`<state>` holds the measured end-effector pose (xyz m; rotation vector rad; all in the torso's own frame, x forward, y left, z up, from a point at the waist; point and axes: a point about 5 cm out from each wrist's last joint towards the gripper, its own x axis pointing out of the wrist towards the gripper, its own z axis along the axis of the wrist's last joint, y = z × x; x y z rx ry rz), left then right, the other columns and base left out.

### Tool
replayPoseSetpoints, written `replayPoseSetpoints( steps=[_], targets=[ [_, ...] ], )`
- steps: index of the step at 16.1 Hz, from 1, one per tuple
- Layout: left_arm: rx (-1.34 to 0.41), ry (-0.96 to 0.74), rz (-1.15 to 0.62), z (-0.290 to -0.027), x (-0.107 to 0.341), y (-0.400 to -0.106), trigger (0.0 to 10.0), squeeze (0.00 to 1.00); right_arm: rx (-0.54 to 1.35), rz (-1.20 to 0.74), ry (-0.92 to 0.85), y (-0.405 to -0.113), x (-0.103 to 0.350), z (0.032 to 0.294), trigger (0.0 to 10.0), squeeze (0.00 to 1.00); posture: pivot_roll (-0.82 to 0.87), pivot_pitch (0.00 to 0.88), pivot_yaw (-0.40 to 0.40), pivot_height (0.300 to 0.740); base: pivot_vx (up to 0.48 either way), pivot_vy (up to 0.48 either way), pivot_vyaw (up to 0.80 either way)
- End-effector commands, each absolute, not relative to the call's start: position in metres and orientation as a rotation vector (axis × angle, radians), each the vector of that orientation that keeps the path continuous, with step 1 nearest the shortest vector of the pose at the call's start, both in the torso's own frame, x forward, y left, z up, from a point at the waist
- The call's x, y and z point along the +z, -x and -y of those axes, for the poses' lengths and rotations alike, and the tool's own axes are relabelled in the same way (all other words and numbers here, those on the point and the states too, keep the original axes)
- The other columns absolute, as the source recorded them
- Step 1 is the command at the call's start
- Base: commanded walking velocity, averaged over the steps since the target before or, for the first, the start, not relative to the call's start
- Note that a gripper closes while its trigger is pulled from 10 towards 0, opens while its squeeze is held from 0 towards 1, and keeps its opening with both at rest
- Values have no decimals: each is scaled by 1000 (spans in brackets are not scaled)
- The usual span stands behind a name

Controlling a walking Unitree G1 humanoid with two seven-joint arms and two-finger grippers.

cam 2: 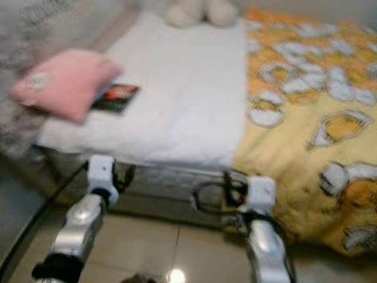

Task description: Clean up the room

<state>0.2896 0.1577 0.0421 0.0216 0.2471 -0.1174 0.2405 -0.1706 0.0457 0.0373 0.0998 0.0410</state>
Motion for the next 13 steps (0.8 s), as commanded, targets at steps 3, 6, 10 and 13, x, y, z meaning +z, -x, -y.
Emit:
replayPoseSetpoints(
  steps=[3, 6, 10, 13],
  targets=[
    [-116, -38, -227, -157, 46, -281, 10000, 0, 83, -158, -14, -233, 34, 168, 10000, 0, 6, 0, 42, 740, 0, -444, 498],
    [-114, -95, -215, -161, 48, -282, 10000, 0, 95, -184, -8, -232, 28, 167, 10000, 0, 10, 0, 42, 740, 0, -114, 498],
    [-76, -100, -250, -160, 44, -276, 10000, 0, 105, -199, -3, -233, 24, 169, 10000, 0, 14, 0, 44, 740, 0, -462, 514],
    [-93, -123, -256, -159, 43, -278, 10000, 0, 106, -205, 0, -233, 22, 172, 10000, 0, 9, 0, 48, 740, 0, -458, 506]
  ],
)
